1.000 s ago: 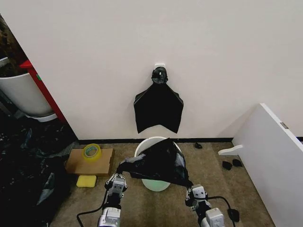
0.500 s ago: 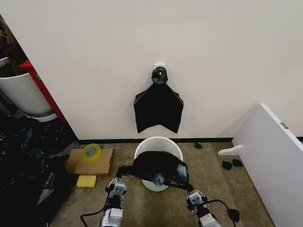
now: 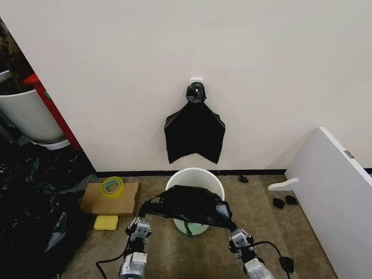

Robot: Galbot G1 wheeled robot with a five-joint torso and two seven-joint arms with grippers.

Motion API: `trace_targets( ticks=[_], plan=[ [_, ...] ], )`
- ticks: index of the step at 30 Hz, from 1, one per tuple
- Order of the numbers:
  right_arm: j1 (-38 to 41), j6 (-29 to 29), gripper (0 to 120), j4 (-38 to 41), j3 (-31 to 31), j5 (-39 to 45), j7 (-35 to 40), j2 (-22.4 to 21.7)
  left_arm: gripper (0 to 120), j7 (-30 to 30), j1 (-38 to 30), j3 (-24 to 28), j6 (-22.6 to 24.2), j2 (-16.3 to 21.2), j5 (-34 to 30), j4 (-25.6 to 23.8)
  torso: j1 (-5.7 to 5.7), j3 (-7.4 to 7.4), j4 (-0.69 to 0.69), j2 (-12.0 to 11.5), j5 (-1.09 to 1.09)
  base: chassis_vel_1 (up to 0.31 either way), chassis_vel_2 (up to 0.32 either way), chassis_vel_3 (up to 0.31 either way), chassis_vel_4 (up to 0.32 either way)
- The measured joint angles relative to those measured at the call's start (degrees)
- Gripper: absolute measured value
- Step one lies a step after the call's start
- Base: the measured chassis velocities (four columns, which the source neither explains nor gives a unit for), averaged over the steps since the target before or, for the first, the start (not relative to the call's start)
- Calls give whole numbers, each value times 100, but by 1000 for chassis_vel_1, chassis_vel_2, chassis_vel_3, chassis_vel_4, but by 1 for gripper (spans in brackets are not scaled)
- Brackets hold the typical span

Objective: Place the garbage bag over the trash bin.

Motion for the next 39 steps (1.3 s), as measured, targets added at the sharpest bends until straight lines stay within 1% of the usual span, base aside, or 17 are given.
trace_targets(
  ticks=[1,5,16,19,20,21,22,23,24,26,27,28,31,32,34,36,39],
  plan=[
    [64,293,0,-175,27,26,-182,36,0,-1,-64,35,55,-19,-51,82,0,0,-1,0,0,0,0,0,0],
    [203,870,0,-499,80,108,-690,131,0,-5,-149,129,151,-53,-143,210,0,0,-1,0,0,0,0,0,0],
    [453,1897,0,-1080,227,386,-1628,144,0,-5,-235,289,201,-67,-454,217,0,0,0,0,0,0,0,0,0],
    [456,2341,11,-1207,340,684,-2122,24,0,-10,-281,287,197,78,-643,135,0,0,0,0,0,0,0,0,0],
    [456,2341,11,-1207,340,684,-2122,24,0,-10,-281,287,197,78,-643,135,0,0,0,0,0,0,0,0,0],
    [429,2563,16,-1199,368,816,-2308,-26,7,-16,-274,273,200,142,-720,59,0,0,0,0,0,0,0,0,0],
    [402,2691,20,-1178,383,879,-2407,-58,8,-20,-263,261,207,175,-759,5,0,0,0,0,0,0,0,0,0],
    [317,2991,28,-1079,413,1014,-2668,-160,16,-24,-179,219,229,288,-851,-181,0,0,-1,0,1,0,0,0,0],
    [317,2991,28,-1079,413,1014,-2668,-160,16,-24,-179,219,229,288,-851,-181,0,0,-1,0,1,0,0,0,0],
    [199,3274,36,-959,478,1071,-2944,-304,25,-27,-18,162,236,434,-883,-441,0,0,-1,0,0,0,0,0,0],
    [155,3356,39,-918,516,1070,-3033,-361,29,-34,68,136,239,500,-884,-555,0,0,-1,0,0,0,0,0,0],
    [155,3356,39,-918,516,1070,-3033,-361,29,-34,68,136,239,500,-884,-555,0,0,-1,0,0,0,0,0,0],
    [17,3579,56,-870,717,979,-3335,-513,45,-85,372,57,253,729,-826,-847,0,0,0,0,0,0,0,0,0],
    [17,3579,56,-870,717,979,-3335,-513,45,-85,372,57,253,729,-826,-847,0,0,0,0,0,0,0,0,0],
    [-34,3695,67,-898,846,859,-3505,-541,54,-132,494,17,227,822,-761,-919,0,0,0,0,0,0,0,0,0],
    [-70,3765,69,-910,910,784,-3591,-549,59,-163,568,-6,196,868,-724,-961,0,0,0,0,0,0,0,0,0],
    [-211,3963,84,-858,1048,669,-3866,-568,74,-219,793,-58,106,1001,-624,-1128,0,0,0,0,0,0,0,0,0]
  ],
)
